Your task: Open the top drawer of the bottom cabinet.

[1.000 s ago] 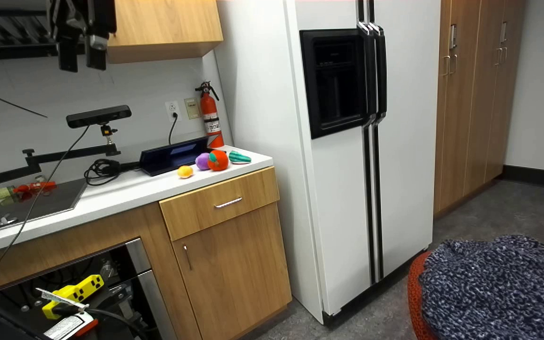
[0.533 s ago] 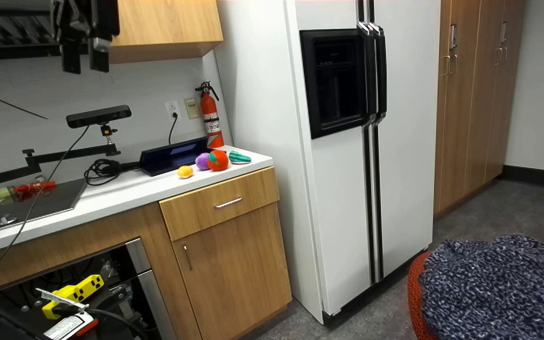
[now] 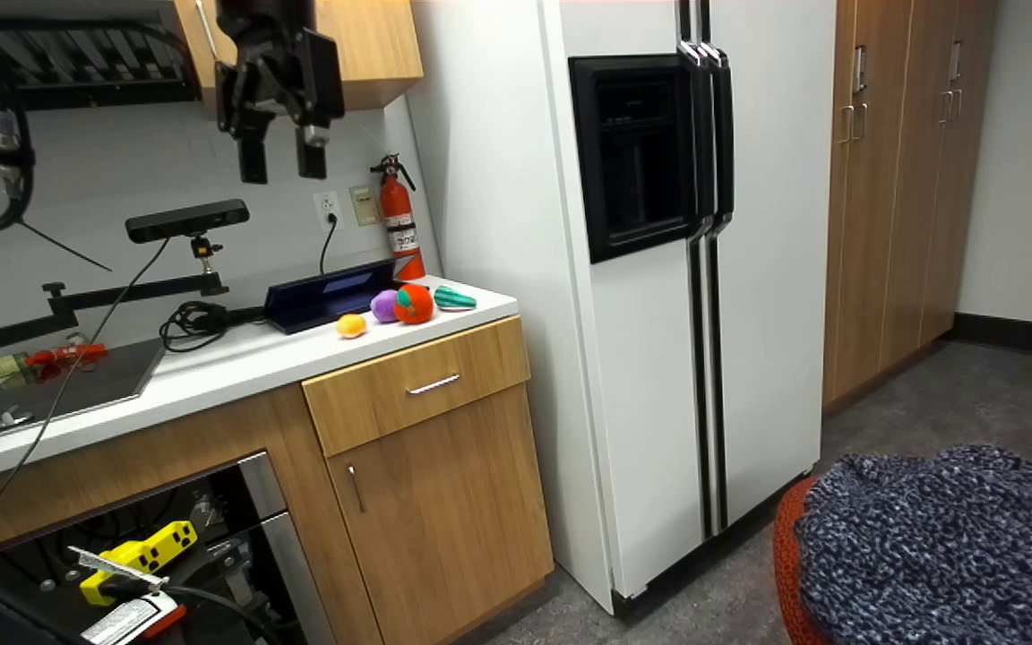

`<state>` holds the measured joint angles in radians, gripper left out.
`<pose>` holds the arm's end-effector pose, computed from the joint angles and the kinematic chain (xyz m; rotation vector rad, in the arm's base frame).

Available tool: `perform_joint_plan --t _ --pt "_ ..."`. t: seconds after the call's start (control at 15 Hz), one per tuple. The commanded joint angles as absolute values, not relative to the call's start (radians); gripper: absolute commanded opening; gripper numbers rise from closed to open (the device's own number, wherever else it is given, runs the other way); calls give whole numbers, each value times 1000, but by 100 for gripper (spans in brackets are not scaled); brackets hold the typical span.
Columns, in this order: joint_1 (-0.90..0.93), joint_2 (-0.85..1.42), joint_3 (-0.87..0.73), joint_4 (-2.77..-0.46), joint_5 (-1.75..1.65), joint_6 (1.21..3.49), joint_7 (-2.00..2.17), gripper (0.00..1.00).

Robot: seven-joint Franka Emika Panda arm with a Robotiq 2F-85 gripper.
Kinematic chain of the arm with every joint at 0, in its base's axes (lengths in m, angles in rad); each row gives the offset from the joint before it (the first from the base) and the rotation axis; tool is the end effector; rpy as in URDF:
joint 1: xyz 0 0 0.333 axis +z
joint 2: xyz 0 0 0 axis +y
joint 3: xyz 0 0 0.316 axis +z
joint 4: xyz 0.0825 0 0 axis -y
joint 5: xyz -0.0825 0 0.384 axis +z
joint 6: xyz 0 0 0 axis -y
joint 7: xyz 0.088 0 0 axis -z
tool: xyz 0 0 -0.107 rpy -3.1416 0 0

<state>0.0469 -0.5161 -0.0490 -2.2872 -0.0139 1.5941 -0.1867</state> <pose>0.3765 -0.0047 0.5319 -3.0885 -0.3016 0.2735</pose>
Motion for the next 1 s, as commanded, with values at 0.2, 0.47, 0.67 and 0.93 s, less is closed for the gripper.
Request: perform_joint_plan --t 0.2,0.47,0.67,0.93 --pt "52 -274 6 -2144 -59 1759 -167 100" --pt "62 -211 39 -2079 -45 1800 -169 100" --pt "54 -222 33 -2117 -34 1796 -179 100" --pt "48 -217 27 -2125 -47 1791 -185 100"
